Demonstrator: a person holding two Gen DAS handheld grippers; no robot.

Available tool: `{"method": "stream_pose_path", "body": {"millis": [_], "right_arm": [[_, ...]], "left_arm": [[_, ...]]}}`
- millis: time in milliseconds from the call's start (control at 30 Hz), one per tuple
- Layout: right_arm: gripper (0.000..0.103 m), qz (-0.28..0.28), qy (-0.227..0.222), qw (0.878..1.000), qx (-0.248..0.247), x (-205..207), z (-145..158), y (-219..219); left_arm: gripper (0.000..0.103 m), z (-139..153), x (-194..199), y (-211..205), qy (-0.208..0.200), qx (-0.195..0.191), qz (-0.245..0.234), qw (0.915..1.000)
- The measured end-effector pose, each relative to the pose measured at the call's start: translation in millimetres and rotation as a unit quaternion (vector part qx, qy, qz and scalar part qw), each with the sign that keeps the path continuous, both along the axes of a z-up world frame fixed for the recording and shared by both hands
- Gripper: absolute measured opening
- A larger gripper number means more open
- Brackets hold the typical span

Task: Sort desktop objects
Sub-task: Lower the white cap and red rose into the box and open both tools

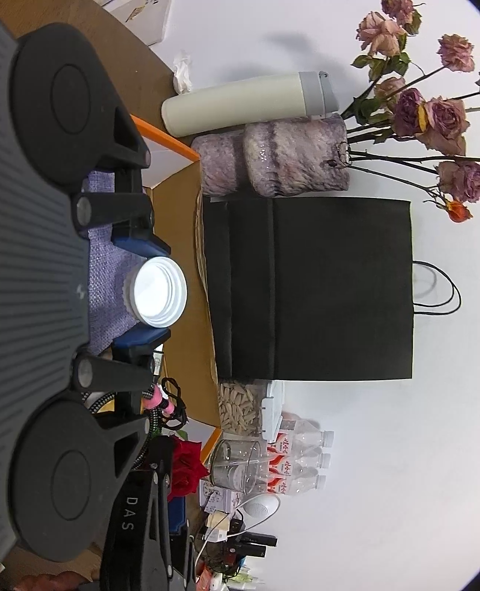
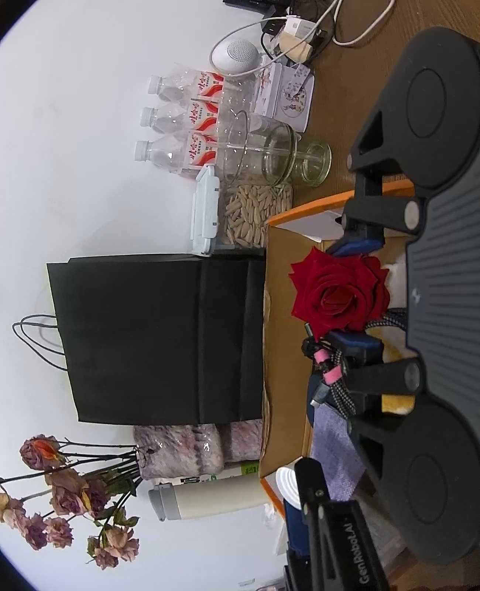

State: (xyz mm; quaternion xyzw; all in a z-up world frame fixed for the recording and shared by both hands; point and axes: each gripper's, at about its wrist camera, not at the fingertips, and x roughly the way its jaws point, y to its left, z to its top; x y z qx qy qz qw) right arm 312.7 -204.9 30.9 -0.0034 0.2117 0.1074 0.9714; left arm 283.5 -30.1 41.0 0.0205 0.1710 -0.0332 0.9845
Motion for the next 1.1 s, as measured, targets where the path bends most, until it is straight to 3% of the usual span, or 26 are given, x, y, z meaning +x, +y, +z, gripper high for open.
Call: {"method": "stream_pose_path", "body": {"millis": [67,133,167,267,300,333,433,1100], "right_arm": [[0.057,0.001,-0.003,1.0,0.003,-1.7,1.6,-0.3],[0.073,0.0,-0.011,1.0,0.005,-4.9,3.6,0.0],[0.079,-0.003,-0.016,1.0,0.004,-6.6,4.6,0.6],[0.08,-0.009,-0.027,1.0,-0.006,-11.1,7.0,5.0],[0.08,-0.014,-0.029,0.999,-0.008,-12.0,7.6,5.5],[0.082,-0.017,-0.03,0.999,-0.008,-12.1,8.2,5.0],[0.092,-0.021,-0.032,0.999,0.003,-12.6,9.9,1.5],[0.094,-0.022,-0.044,0.999,0.01,-24.5,12.5,5.4]], "left_arm": [[0.054,0.2,-1.3,-1.6,-0.003,0.005,0.003,1.0],[0.078,0.8,-3.8,-1.7,-0.01,0.006,0.014,0.9998],[0.081,2.0,-5.4,-1.6,-0.015,0.007,0.02,0.9997],[0.091,4.9,-10.3,-1.7,-0.033,0.012,0.034,0.9988],[0.1,5.7,-11.5,-1.1,-0.039,0.012,0.042,0.9983],[0.103,6.5,-12.2,0.1,-0.046,0.011,0.05,0.9976],[0.103,9.6,-15.3,4.9,-0.06,-0.003,0.058,0.9965],[0.103,11.6,-29.5,9.2,-0.076,-0.007,0.067,0.9948]]}}
